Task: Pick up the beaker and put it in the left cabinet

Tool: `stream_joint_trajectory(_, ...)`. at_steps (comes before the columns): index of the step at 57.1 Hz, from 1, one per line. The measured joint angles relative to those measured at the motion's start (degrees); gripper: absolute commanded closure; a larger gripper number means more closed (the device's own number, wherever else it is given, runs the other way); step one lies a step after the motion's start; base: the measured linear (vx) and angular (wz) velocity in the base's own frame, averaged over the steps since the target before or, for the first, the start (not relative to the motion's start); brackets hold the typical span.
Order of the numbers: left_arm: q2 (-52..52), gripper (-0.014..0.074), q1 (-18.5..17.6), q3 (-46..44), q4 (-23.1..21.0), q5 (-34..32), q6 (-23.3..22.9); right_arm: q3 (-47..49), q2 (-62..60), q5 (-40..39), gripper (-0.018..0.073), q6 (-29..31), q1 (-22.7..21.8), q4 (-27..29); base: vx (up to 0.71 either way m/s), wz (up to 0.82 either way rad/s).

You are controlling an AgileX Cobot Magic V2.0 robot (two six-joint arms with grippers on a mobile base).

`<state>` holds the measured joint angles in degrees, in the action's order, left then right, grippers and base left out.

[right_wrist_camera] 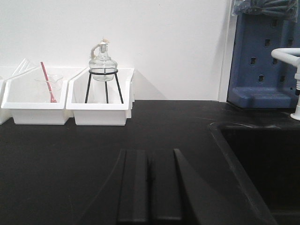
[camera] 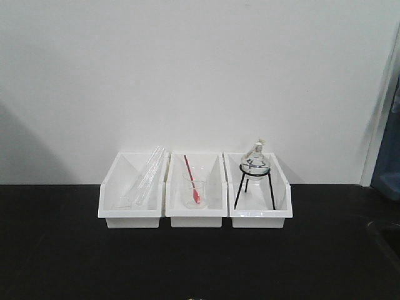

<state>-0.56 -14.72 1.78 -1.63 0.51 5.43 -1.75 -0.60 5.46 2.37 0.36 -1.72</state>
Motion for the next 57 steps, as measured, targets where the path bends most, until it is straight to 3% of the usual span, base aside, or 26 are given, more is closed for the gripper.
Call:
stream_joint_trajectory(24, 0.0, 0.0595, 0.0, 0.0, 0.0, 0.0, 0.0, 0.0, 0.0, -0.7, 0.0568, 0.0, 0.0, 0.0, 0.00, 0.00)
stream_joint_trajectory(39, 0.0, 0.0595, 0.0, 0.0, 0.0, 0.0, 0.0, 0.6, 0.0, -11.7, 0.0568, 0.0, 0.0, 0.0, 0.00, 0.00)
stream_joint_trajectory(46, 0.0, 0.0595, 0.0, 0.0, 0.0, 0.0, 0.0, 7.1, 2.6, -12.2, 0.0568, 0.0, 0.0, 0.0, 0.00, 0.00)
stream_joint_trajectory(57, 0.0, 0.0595, 0.0, 0.0, 0.0, 0.0, 0.0, 21.2, 20.7, -13.8, 0.0568, 0.7, 0.0, 0.0, 0.00, 0.00)
